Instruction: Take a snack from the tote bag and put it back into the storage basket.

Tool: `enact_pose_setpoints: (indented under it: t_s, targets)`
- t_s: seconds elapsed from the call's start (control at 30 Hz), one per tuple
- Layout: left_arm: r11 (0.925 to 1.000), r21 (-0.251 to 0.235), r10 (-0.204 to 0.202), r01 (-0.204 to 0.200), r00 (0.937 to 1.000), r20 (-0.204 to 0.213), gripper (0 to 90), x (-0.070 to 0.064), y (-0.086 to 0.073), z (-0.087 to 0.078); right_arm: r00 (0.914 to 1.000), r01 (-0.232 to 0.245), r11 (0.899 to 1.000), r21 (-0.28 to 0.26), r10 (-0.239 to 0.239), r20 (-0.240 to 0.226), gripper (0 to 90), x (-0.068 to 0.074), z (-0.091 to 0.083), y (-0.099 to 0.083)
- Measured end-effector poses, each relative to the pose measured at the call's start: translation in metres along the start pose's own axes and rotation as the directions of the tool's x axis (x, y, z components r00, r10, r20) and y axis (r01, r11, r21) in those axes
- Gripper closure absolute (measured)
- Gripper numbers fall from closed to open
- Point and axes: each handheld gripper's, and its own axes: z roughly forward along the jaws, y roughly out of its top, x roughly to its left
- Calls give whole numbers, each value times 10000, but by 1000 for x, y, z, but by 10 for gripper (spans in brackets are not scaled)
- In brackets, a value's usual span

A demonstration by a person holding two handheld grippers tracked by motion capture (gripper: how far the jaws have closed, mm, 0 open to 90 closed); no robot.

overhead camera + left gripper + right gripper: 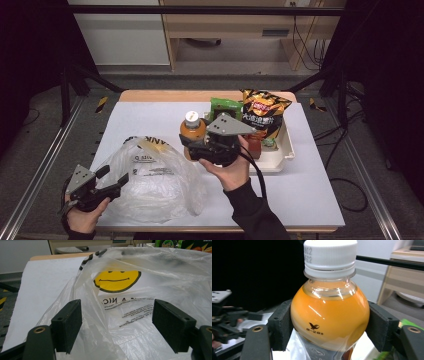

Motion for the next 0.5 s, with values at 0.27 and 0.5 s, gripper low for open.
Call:
enact_pose_setpoints:
  t_s: [0.27, 0.5]
  targets:
    - [9999, -139, 72, -71, 9999, 80, 236, -4, 2, -2, 9973, -288, 9996, 66, 283, 683, 305, -26, -18, -17]
    - [9997, -163, 169, -167, 9998, 120, 236, -6, 2, -2, 9903, -652, 9978, 101, 635, 1237, 305, -49, -38, -35]
